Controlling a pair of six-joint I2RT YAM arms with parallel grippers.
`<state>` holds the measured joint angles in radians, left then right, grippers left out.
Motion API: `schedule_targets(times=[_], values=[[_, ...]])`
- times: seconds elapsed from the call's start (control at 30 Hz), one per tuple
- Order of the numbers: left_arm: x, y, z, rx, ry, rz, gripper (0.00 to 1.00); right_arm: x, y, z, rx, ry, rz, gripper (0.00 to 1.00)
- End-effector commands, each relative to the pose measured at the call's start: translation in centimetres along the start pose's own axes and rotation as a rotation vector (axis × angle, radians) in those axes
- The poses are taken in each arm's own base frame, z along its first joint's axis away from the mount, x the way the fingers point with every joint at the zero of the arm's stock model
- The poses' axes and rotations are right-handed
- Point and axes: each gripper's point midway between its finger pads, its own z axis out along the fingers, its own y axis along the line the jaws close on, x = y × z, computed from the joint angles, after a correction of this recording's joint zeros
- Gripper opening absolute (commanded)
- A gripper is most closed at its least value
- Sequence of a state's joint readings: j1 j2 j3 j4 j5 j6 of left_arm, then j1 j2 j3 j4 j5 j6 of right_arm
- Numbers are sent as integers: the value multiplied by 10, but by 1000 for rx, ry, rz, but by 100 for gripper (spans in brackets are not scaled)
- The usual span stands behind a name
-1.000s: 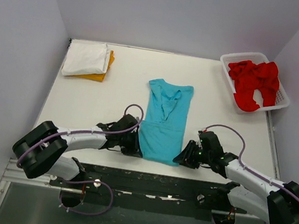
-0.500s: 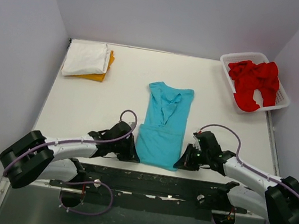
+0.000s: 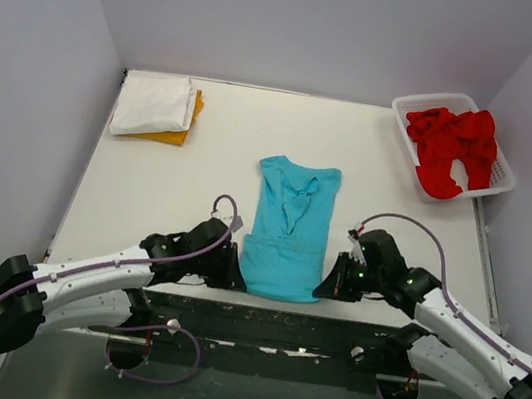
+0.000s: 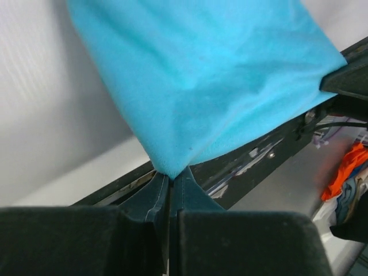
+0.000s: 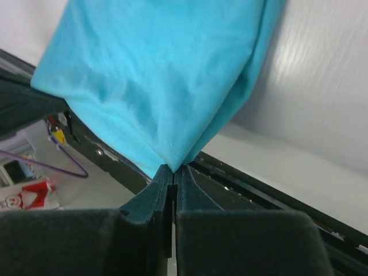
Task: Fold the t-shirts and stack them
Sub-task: Grab one side of the 2/3 rectangular tshirt with both arms, then fold the long partially folded tshirt into a neat square
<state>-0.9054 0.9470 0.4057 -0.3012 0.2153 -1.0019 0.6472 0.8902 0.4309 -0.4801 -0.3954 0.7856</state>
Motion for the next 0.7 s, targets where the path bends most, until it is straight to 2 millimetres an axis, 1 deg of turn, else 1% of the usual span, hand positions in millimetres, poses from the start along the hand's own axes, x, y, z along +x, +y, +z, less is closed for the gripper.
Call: schedule_targets(times=[0.0, 0.07, 0.13, 0.23, 0.27, 0.37, 0.43, 0.53, 0.63, 0.67], values=[[-40, -24, -18, -12, -108, 123, 0, -39, 4, -24, 131, -158, 4, 1], [-62, -45, -26, 33, -156, 159, 0, -58, 10, -32, 161, -230, 2, 1], [-86, -57, -33, 44, -204, 173, 0, -80, 19, -38, 177, -304, 3, 1], [-127, -62, -41, 8, -300, 167, 0, -111, 29, -41, 204, -392, -24, 1], [-139, -60, -43, -11, -315, 155, 0, -124, 33, -45, 214, -431, -35, 1], [-174, -64, -53, -22, -373, 150, 0, -155, 44, -50, 233, -513, -42, 1], [-191, -69, -55, -10, -391, 154, 0, -175, 49, -54, 236, -571, -32, 1], [-206, -80, -50, 47, -366, 166, 0, -199, 54, -59, 229, -634, -12, 1], [-221, -86, -45, 84, -343, 168, 0, -216, 60, -63, 211, -661, -9, 1], [-227, -90, -46, 95, -344, 170, 0, -220, 61, -64, 209, -665, -9, 1]])
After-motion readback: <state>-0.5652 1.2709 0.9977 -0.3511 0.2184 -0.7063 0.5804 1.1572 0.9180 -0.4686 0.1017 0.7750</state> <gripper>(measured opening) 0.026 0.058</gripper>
